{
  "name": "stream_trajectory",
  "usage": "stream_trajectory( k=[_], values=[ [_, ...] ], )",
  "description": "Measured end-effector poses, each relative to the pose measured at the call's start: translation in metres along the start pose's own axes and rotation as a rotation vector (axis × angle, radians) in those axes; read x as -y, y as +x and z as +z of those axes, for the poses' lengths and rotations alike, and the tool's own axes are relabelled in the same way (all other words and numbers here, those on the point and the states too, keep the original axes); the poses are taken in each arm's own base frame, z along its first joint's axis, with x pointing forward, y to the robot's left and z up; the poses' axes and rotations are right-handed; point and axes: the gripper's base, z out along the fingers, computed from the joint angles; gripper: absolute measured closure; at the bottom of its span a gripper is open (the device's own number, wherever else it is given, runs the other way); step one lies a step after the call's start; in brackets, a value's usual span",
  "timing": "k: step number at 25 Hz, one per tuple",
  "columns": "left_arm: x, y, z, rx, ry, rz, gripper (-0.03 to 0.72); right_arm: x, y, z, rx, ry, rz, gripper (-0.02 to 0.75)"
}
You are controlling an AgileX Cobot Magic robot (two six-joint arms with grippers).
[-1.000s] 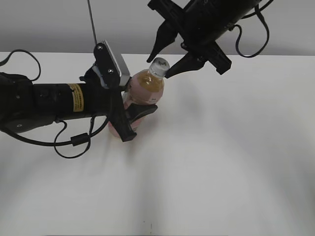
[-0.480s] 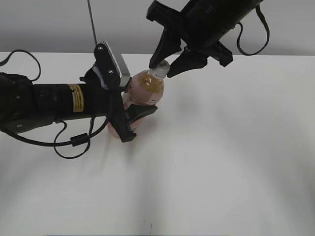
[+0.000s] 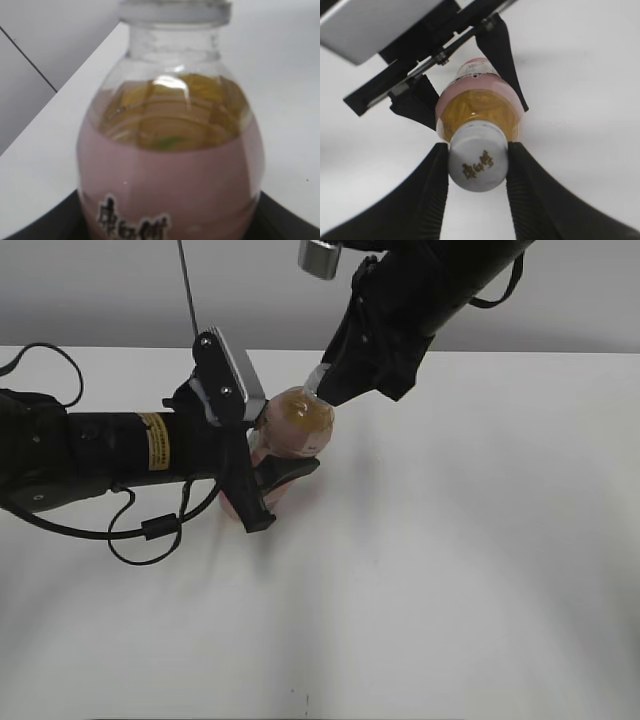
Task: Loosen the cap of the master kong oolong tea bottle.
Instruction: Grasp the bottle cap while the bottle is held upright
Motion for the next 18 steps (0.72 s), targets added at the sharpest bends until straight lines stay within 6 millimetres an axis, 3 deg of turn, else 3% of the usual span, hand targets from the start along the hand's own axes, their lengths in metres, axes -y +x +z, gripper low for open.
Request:
stream_trajectory(
  k=[11,15,18],
  values=[
    [-0.0031,0.0011,-0.0009,-0.002,-0.021,-0.023,0.276,0.0040,-0.0049,-0.0002,0.019,0.072,-1.255,0.465],
    [-0.0036,0.0011,-0.0009,-0.001,-0.026,-0.031,0.276,0.0045,-0.0060,-0.0003,0.015,0.089,-1.519,0.465],
    [-0.0036,0.0006,-0.0009,0.004,-0.026,-0.033,0.276,0.0045,-0.0074,-0.0024,0.018,0.091,-1.607,0.467]
  ],
)
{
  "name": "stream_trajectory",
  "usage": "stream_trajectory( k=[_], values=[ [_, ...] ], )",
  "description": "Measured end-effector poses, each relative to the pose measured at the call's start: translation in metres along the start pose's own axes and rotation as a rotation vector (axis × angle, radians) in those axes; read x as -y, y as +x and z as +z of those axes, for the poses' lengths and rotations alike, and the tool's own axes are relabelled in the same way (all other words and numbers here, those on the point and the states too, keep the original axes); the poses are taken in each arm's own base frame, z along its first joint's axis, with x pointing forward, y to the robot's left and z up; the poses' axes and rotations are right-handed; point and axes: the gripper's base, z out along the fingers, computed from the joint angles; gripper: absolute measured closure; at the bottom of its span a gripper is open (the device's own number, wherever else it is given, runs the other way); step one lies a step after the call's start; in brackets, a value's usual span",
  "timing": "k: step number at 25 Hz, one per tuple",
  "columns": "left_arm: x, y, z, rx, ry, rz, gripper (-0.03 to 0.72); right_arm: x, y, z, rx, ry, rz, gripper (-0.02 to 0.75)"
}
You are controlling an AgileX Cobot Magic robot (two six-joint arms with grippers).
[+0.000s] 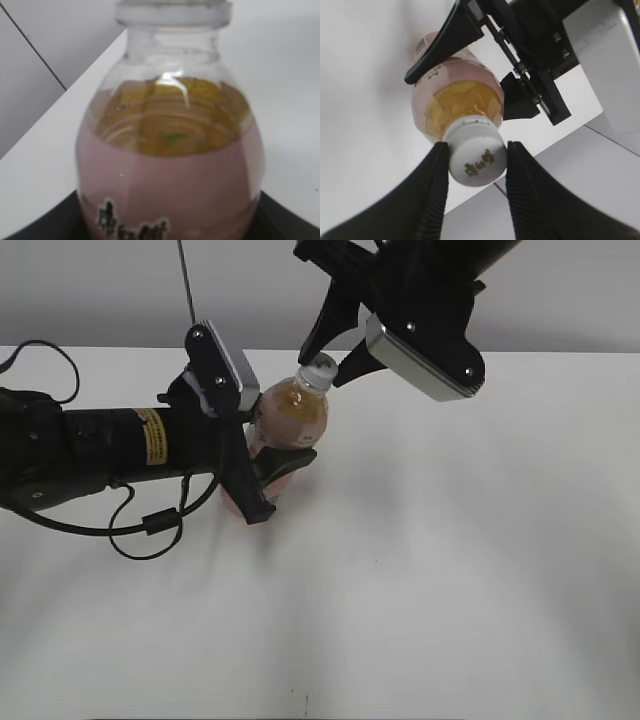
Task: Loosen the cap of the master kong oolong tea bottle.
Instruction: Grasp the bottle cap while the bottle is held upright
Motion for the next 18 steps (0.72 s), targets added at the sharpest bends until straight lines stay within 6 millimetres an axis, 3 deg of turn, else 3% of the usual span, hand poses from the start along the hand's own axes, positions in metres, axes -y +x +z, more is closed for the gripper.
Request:
stream_trajectory(
  k=[10,13,18],
  values=[
    [0.001,-0.008,0.000,0.056,0.013,0.018,0.276,0.009,-0.005,-0.019,0.023,-0.006,-0.039,0.473],
    [0.002,-0.005,0.000,0.023,0.015,0.024,0.276,0.012,-0.006,-0.023,0.025,0.006,0.005,0.564],
    [0.002,-0.003,0.000,0.003,0.015,0.025,0.276,0.009,-0.006,-0.025,0.015,-0.025,0.056,0.570]
  ],
)
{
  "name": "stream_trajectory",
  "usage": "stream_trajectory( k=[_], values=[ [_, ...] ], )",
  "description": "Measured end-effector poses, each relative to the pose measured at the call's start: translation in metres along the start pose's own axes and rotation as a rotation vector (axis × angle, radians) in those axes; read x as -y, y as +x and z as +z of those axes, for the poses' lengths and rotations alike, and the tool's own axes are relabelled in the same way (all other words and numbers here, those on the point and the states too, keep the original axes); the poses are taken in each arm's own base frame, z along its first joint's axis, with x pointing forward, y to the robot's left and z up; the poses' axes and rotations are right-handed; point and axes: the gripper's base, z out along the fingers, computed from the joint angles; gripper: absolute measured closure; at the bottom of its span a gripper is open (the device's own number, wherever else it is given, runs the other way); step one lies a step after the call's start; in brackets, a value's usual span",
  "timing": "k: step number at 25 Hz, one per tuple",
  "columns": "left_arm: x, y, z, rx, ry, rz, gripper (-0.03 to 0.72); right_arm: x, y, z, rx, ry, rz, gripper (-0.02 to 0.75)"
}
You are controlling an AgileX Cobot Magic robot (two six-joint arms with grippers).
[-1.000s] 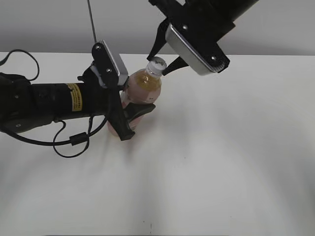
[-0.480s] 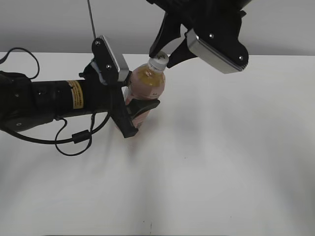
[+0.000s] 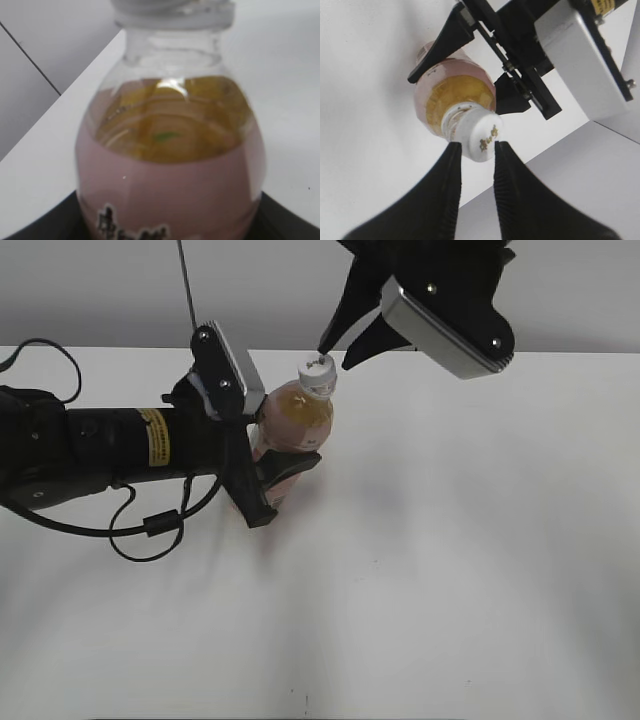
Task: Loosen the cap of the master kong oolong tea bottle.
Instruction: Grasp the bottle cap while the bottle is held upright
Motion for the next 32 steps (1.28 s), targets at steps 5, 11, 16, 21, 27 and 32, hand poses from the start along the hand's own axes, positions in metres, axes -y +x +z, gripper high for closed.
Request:
stream_trajectory(
  k=[5,11,16,21,27,32],
  values=[
    [0.000,0.000,0.000,0.000,0.001,0.001,0.276,-0.003,0.001,0.000,-0.012,-0.028,0.073,0.558],
    [0.000,0.000,0.000,0.000,0.002,0.002,0.276,-0.001,0.000,-0.013,-0.056,-0.041,0.421,0.454],
    [0.000,0.000,0.000,0.000,0.002,0.002,0.276,0.012,-0.007,-0.045,-0.106,0.040,0.799,0.404],
    [0.000,0.000,0.000,0.000,0.002,0.003,0.276,0.026,-0.012,-0.058,-0.014,0.184,1.517,0.166],
    [0.000,-0.003,0.000,0.029,0.004,0.002,0.276,0.022,-0.011,-0.055,0.035,0.164,2.425,0.204],
    [0.001,-0.005,0.000,0.050,0.006,0.002,0.276,0.011,-0.009,-0.028,-0.029,-0.090,2.722,0.222]
  ],
)
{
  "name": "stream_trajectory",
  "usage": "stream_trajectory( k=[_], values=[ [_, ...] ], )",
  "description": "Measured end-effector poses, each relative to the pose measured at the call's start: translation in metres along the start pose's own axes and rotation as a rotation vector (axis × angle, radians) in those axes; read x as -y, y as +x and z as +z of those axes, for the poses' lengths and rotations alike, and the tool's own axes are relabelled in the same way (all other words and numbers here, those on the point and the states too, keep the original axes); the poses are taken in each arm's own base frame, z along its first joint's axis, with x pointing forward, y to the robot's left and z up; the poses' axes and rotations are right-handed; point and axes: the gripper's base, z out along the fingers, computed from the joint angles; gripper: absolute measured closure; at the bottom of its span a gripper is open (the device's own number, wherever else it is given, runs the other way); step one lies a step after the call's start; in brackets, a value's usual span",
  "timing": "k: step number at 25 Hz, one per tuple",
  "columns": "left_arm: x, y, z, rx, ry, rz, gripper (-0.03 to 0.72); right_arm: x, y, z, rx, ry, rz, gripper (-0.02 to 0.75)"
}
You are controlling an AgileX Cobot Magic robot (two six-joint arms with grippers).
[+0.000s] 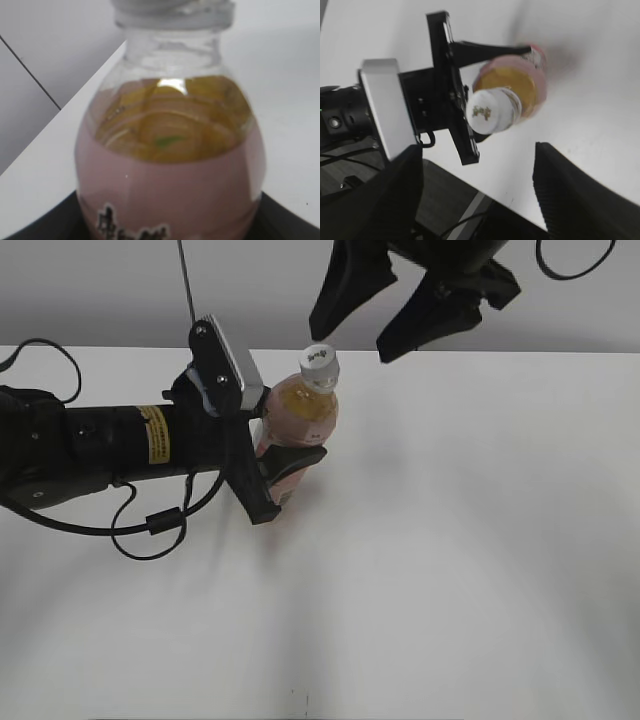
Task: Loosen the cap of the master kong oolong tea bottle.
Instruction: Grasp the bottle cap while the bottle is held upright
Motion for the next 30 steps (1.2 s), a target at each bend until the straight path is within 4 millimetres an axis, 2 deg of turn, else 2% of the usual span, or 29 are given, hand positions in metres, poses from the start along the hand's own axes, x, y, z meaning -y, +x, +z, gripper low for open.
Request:
stream_trajectory(
  k=[3,8,12,21,26,30],
  values=[
    [0.000,0.000,0.000,0.000,0.000,0.000,0.276,0.003,-0.008,0.011,-0.068,0.009,0.103,0.224],
    [0.000,0.000,0.000,0.000,0.000,0.000,0.276,-0.003,-0.032,0.010,-0.015,0.014,0.176,0.225],
    [0.000,0.000,0.000,0.000,0.000,0.000,0.276,0.001,-0.049,0.021,0.009,0.035,0.214,0.225],
    [0.000,0.000,0.000,-0.001,0.000,0.000,0.276,-0.002,-0.052,0.024,0.012,0.042,0.218,0.225],
    [0.000,0.000,0.000,-0.001,0.000,0.000,0.276,-0.008,-0.049,0.027,0.011,0.090,0.110,0.225],
    [0.000,0.000,0.000,-0.001,0.000,0.000,0.276,-0.016,-0.045,0.025,0.006,0.115,-0.100,0.225]
  ],
)
